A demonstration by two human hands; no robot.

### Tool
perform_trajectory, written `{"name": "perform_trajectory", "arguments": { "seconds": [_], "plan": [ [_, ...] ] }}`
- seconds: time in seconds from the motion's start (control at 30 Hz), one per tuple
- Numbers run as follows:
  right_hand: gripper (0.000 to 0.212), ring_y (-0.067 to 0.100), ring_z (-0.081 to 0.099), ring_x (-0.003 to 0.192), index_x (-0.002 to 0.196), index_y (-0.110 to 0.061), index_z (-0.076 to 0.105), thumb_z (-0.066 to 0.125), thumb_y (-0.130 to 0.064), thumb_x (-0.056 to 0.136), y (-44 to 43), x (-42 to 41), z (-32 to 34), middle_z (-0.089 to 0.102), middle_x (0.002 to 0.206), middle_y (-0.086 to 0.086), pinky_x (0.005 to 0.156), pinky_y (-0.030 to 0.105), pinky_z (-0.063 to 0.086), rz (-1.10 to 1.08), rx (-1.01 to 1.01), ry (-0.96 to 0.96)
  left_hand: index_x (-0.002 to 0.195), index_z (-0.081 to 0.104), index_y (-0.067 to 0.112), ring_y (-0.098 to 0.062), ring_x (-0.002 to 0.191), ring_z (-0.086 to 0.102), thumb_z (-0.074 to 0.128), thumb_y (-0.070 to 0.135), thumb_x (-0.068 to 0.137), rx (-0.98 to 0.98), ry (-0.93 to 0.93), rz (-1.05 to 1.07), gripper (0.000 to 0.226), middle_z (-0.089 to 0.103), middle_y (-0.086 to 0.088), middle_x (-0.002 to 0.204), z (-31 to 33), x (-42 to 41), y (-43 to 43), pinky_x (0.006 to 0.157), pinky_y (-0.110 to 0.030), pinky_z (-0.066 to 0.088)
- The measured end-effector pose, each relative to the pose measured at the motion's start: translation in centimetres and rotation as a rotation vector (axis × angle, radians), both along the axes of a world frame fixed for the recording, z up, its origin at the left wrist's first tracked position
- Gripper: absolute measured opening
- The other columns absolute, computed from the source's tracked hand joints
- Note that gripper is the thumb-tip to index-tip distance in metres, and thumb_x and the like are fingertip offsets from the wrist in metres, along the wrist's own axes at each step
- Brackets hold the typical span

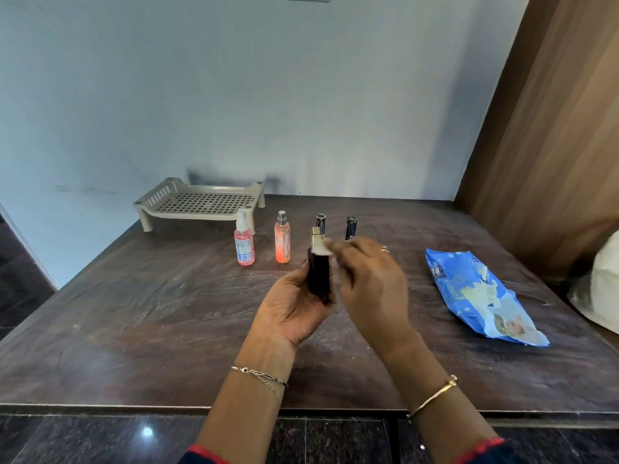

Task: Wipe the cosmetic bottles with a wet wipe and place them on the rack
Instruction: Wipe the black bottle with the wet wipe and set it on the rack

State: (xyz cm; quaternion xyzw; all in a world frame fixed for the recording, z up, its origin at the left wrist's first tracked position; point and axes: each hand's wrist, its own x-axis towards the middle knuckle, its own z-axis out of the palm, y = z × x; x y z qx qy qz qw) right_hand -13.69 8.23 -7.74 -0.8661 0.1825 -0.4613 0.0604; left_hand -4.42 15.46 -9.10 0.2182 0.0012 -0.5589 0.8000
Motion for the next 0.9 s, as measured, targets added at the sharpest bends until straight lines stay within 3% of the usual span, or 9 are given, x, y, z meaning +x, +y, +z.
{"name": "perform_trajectory", "arguments": {
  "seconds": [0.1, 0.2, 0.33, 0.43, 0.53, 0.6, 0.73, 0.8, 0.9],
  "plan": [
    [0.030, 0.023, 0.057, 0.074, 0.111, -0.014, 0.069, 0.058, -0.008, 0.084, 1.8, 0.6, -1.5, 0.061, 0.092, 0.004, 0.053, 0.032, 0.048, 0.024, -0.055, 0.095, 0.090, 0.064, -0.008, -0.026, 0.077, 0.068, 0.052, 0.002, 0.074, -0.065, 0.007, 0.019, 0.022, 0.066, -0.019, 0.086, 1.0, -0.8, 0.3, 0.081, -0.034, 0.053],
    [0.032, 0.022, 0.054, 0.071, 0.115, -0.014, 0.066, 0.056, -0.009, 0.085, 2.3, -0.4, -3.5, 0.058, 0.092, 0.005, 0.049, 0.033, 0.045, 0.055, -0.082, 0.150, 0.103, 0.054, -0.007, -0.024, 0.077, 0.060, 0.050, 0.001, 0.086, -0.009, -0.038, 0.066, 0.019, 0.058, -0.019, 0.082, 1.0, -0.8, 0.4, 0.077, -0.032, 0.054],
    [0.029, 0.025, 0.059, 0.071, 0.116, -0.011, 0.066, 0.060, -0.007, 0.088, 1.8, -1.4, -4.2, 0.059, 0.099, 0.007, 0.049, 0.036, 0.051, 0.064, -0.073, 0.127, 0.122, 0.050, 0.000, -0.022, 0.065, 0.062, 0.044, 0.015, 0.098, 0.024, -0.111, 0.130, 0.028, 0.058, -0.019, 0.084, 0.8, -1.3, 0.1, 0.058, -0.032, 0.060],
    [0.031, 0.022, 0.060, 0.076, 0.115, -0.010, 0.068, 0.051, -0.011, 0.089, 1.1, -1.4, -2.6, 0.060, 0.098, 0.007, 0.059, 0.029, 0.052, 0.068, -0.014, -0.016, 0.118, 0.055, -0.003, -0.026, 0.082, 0.065, 0.046, 0.005, 0.094, -0.046, -0.115, 0.121, 0.027, 0.062, -0.022, 0.094, 1.0, -2.0, 0.2, 0.075, -0.037, 0.059],
    [0.030, 0.016, 0.056, 0.076, 0.112, -0.009, 0.070, 0.053, -0.008, 0.087, -0.3, -1.0, -0.7, 0.059, 0.093, 0.005, 0.067, 0.012, 0.040, 0.039, 0.041, -0.115, 0.121, 0.056, -0.006, -0.025, 0.095, 0.062, 0.050, 0.003, 0.088, -0.052, -0.133, 0.087, 0.035, 0.064, -0.020, 0.108, 1.1, -2.4, 0.6, 0.082, -0.032, 0.055],
    [0.031, 0.018, 0.057, 0.075, 0.111, -0.009, 0.070, 0.059, -0.002, 0.084, -0.7, -0.7, -0.3, 0.059, 0.092, 0.005, 0.065, 0.017, 0.045, 0.044, 0.048, -0.112, 0.127, 0.052, -0.005, -0.026, 0.105, 0.060, 0.053, 0.004, 0.083, -0.058, -0.118, 0.087, 0.045, 0.060, -0.020, 0.122, 1.0, -2.6, 0.7, 0.091, -0.034, 0.050],
    [0.034, 0.027, 0.062, 0.079, 0.112, -0.007, 0.069, 0.046, -0.017, 0.090, 0.6, -1.0, -1.7, 0.062, 0.098, 0.010, 0.058, 0.038, 0.055, 0.105, -0.026, -0.043, 0.136, 0.042, -0.008, -0.032, 0.125, 0.051, 0.050, 0.005, 0.086, -0.116, 0.010, 0.090, 0.052, 0.051, -0.026, 0.131, 1.0, -1.9, 0.3, 0.093, -0.042, 0.048],
    [0.032, 0.028, 0.063, 0.083, 0.115, -0.006, 0.068, 0.046, -0.012, 0.091, 1.5, -1.6, -2.8, 0.063, 0.103, 0.012, 0.058, 0.040, 0.056, 0.119, -0.065, 0.010, 0.139, 0.038, -0.007, -0.033, 0.116, 0.055, 0.046, 0.006, 0.093, -0.103, 0.016, 0.085, 0.049, 0.057, -0.026, 0.119, 0.8, -1.5, 0.1, 0.090, -0.041, 0.049],
    [0.031, 0.024, 0.058, 0.073, 0.116, -0.005, 0.066, 0.062, -0.001, 0.086, 2.1, -2.3, -3.6, 0.060, 0.094, 0.008, 0.049, 0.039, 0.052, 0.103, -0.104, 0.080, 0.138, 0.041, -0.005, -0.032, 0.106, 0.059, 0.040, 0.008, 0.099, -0.062, -0.032, 0.079, 0.041, 0.062, -0.023, 0.108, 0.3, -1.5, 0.0, 0.090, -0.041, 0.049]
  ]
}}
